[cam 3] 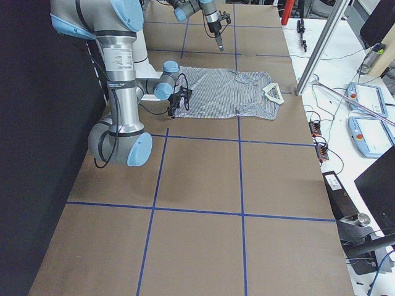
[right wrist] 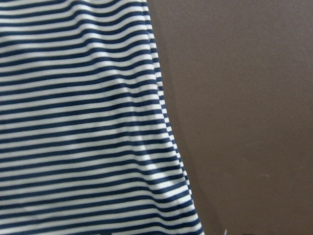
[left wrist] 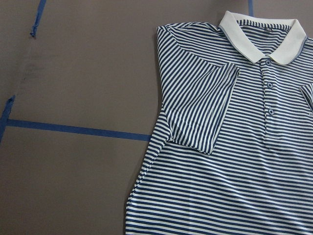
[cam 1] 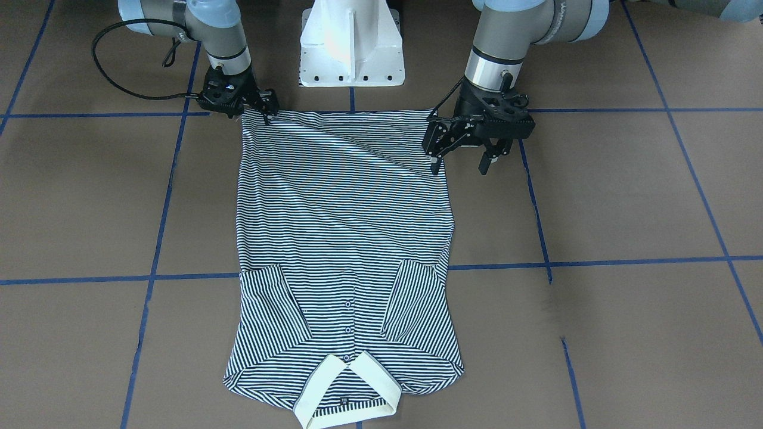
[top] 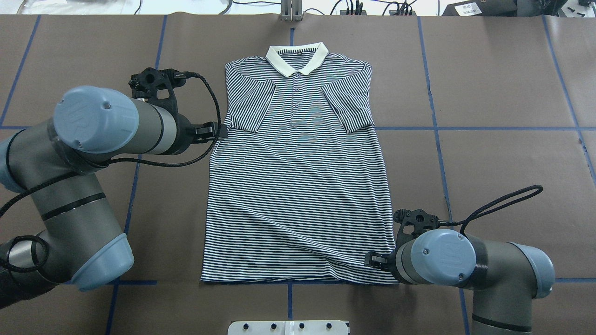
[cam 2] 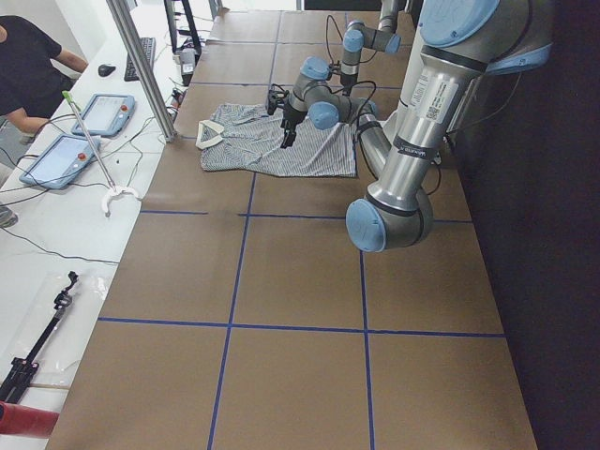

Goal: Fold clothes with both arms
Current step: 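Move both grippers down to the shirt's side edges near the hem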

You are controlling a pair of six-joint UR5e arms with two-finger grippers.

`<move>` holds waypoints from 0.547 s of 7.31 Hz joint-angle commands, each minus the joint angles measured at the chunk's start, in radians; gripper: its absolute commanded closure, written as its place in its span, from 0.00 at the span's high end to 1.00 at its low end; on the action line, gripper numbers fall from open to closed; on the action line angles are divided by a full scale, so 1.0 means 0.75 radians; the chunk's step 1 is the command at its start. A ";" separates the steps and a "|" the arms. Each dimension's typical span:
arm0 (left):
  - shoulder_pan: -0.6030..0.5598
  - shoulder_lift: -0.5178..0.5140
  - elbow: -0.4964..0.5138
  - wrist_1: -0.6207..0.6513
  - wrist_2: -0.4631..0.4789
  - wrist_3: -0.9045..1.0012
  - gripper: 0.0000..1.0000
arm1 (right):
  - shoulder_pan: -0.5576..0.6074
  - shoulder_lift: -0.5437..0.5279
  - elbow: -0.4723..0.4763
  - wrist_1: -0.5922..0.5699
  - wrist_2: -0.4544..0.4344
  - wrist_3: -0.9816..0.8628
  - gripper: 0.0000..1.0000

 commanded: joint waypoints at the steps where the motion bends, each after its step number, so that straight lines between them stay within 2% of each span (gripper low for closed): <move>1: -0.001 -0.001 -0.002 0.000 0.000 0.000 1.00 | 0.000 0.000 -0.003 0.000 0.008 -0.001 0.49; 2: 0.001 -0.001 -0.002 0.000 0.000 0.000 1.00 | 0.000 0.002 0.001 0.000 0.010 -0.002 0.21; 3: -0.001 -0.003 0.000 0.000 0.000 0.000 1.00 | 0.000 0.002 0.003 0.000 0.010 -0.002 0.00; 4: -0.001 -0.001 -0.002 0.000 0.000 0.000 1.00 | -0.002 0.000 0.005 0.002 0.000 0.001 0.00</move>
